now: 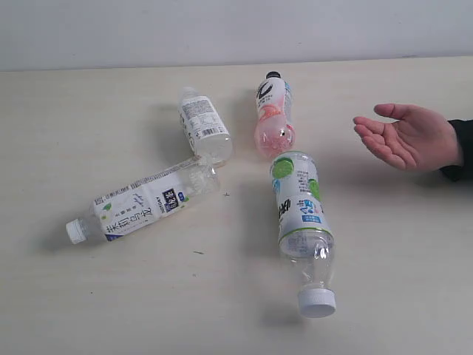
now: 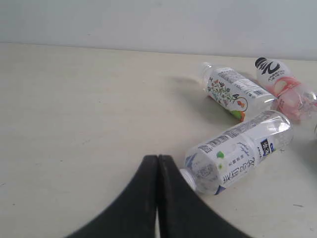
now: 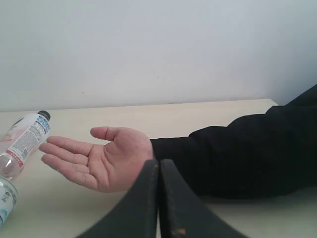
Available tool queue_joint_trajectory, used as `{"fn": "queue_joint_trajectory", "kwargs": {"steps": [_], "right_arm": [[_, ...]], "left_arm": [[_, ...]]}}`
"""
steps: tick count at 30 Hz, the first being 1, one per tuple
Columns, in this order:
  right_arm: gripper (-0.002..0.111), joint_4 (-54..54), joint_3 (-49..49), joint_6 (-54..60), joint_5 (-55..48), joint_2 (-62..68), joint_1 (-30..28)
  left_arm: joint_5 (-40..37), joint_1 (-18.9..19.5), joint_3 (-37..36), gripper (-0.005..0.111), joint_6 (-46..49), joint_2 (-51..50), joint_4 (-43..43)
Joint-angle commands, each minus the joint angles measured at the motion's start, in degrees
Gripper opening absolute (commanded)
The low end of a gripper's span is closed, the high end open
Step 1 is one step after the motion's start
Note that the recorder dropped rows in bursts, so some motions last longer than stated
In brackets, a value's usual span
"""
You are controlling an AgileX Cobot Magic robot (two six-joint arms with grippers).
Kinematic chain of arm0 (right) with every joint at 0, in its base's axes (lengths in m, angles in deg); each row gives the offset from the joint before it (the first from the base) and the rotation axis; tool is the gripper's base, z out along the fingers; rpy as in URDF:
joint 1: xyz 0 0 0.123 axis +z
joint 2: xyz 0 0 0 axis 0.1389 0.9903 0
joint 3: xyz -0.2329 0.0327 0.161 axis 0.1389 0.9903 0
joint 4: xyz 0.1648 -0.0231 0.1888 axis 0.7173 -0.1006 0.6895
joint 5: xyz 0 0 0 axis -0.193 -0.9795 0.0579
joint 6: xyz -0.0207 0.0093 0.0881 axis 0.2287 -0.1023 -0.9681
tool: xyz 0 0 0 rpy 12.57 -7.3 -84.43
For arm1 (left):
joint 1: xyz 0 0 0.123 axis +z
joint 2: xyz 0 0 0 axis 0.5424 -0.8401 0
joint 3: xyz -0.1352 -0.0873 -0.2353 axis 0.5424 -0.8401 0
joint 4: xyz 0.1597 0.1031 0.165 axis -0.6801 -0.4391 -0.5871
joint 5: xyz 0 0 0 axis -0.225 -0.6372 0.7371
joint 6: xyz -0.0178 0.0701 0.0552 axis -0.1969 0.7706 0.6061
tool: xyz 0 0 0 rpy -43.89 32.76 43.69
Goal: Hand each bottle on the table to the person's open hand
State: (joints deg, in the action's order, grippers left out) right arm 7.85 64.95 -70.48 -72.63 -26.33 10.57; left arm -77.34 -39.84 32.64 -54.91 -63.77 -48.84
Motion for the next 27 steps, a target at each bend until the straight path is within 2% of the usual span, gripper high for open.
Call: {"fn": "queue_joint_trajectory", "kwargs": {"steps": [1,27], "right_arm": [[0.000,-0.4,0.2,0.5,0.8,-0.3,0.1],[0.000,-0.3,0.2,0.5,0.8,-0.3,0.1]], "left_arm": [[0.1,-0.3,-0.2,0.000,0.2,0.3,0.1],[0.1,-0.3,-0.2,0.000,0.2,0.3,0.1]]}}
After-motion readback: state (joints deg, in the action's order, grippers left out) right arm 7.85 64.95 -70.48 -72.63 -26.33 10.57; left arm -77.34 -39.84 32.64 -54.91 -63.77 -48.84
